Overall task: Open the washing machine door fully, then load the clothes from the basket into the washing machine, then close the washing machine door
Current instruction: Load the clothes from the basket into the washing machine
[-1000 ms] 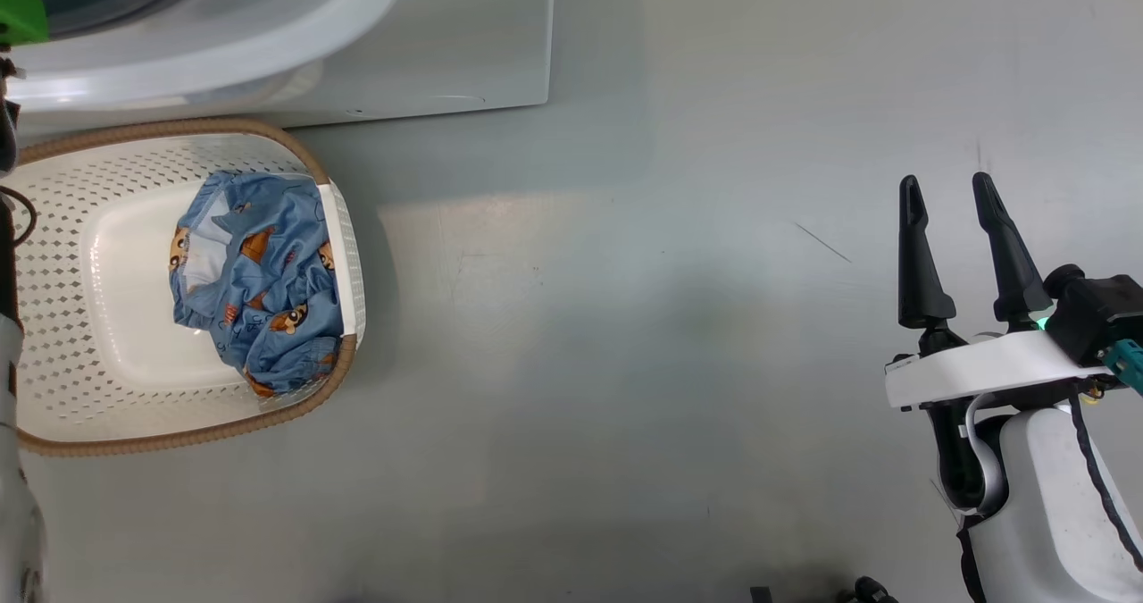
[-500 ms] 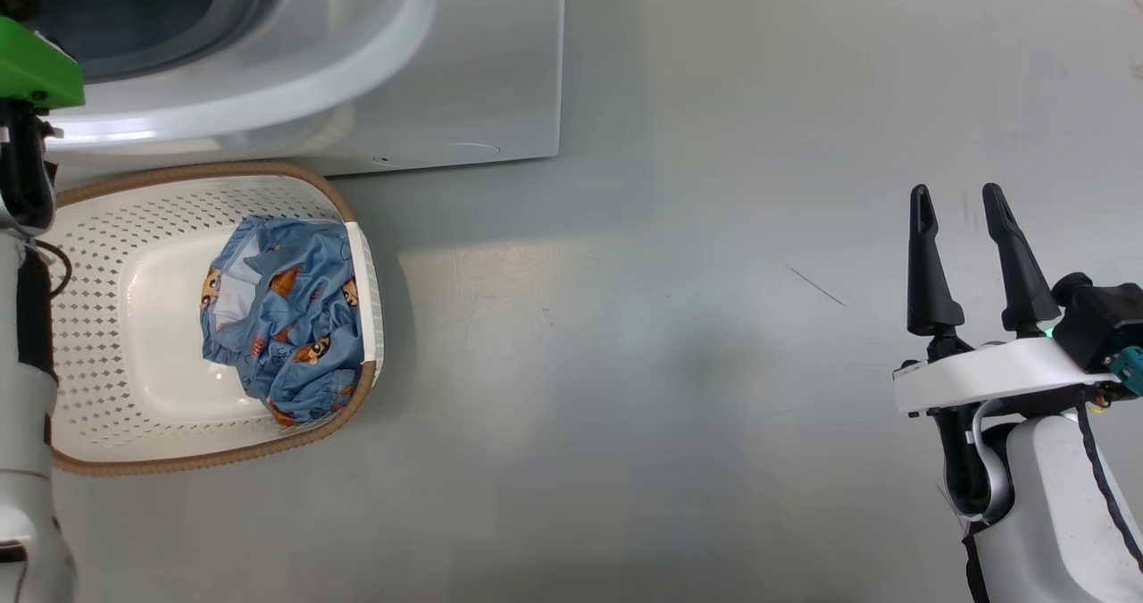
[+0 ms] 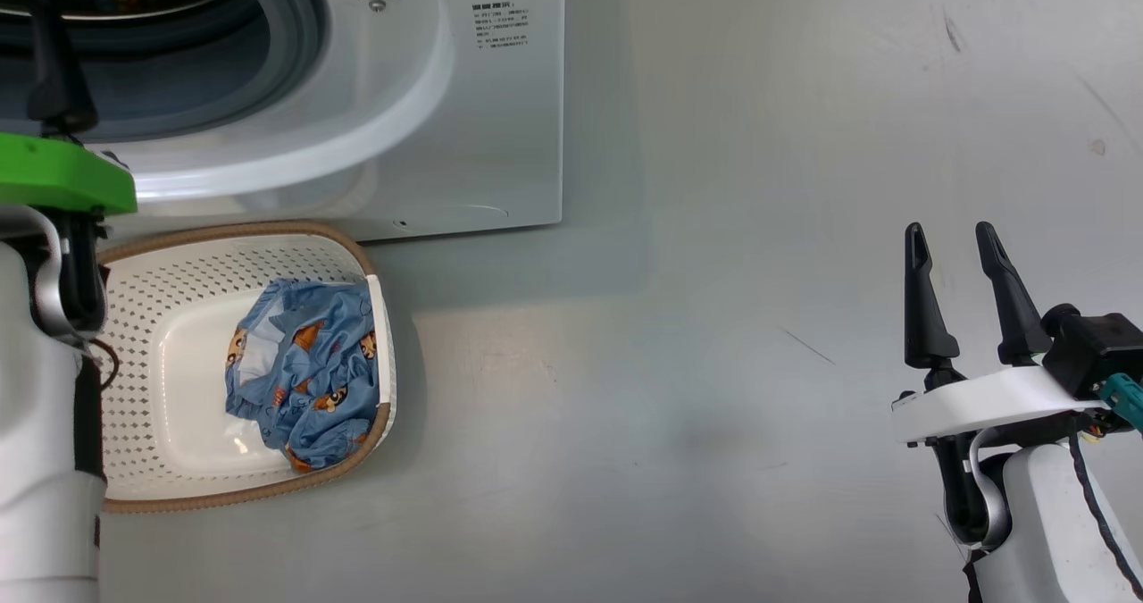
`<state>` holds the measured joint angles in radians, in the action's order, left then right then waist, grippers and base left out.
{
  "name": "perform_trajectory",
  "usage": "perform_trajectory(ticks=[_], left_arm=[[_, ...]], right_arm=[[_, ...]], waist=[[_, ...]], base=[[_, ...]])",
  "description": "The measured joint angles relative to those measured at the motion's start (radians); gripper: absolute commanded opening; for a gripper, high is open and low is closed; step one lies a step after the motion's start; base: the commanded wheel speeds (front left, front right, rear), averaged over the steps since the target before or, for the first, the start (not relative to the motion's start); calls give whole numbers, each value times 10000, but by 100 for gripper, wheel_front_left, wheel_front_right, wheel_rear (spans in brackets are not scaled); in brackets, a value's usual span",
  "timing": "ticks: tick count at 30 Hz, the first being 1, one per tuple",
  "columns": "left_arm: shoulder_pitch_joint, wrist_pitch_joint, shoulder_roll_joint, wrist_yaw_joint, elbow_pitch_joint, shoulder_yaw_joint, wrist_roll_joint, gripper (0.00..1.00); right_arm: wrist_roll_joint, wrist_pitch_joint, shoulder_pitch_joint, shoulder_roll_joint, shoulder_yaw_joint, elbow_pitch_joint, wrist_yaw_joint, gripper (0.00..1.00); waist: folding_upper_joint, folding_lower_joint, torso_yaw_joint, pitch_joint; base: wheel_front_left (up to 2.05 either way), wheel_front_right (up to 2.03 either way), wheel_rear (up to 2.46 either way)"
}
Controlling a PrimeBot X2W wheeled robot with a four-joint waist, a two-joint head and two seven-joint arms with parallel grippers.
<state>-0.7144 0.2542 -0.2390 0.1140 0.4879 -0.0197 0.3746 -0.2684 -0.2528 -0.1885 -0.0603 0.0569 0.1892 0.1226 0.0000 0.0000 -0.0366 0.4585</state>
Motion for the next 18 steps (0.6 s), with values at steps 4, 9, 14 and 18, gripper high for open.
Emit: perform_trajectory(ticks=[4, 9, 14, 18], left_arm=[[697, 25, 109, 0, -541, -117, -274, 100], [1716, 25, 232, -17, -982, -393, -433, 100], [2904, 25, 441, -102, -1544, -621, -539, 100], [3655, 25, 685, -104, -1760, -596, -832, 100]], right_arm=[[65, 0, 86, -21, -2, -4, 0, 100], [71, 0, 174, -29, 27, -4, 0, 100], [82, 0, 451, -27, 54, 4, -2, 100], [146, 0, 603, -42, 65, 10, 0, 100]], waist=[[0, 0, 2, -387], [0, 0, 10, -871], [0, 0, 4, -1429], [0, 0, -10, -1762]], base=[[0, 0, 0], [0, 0, 0], [0, 0, 0], [0, 0, 0]])
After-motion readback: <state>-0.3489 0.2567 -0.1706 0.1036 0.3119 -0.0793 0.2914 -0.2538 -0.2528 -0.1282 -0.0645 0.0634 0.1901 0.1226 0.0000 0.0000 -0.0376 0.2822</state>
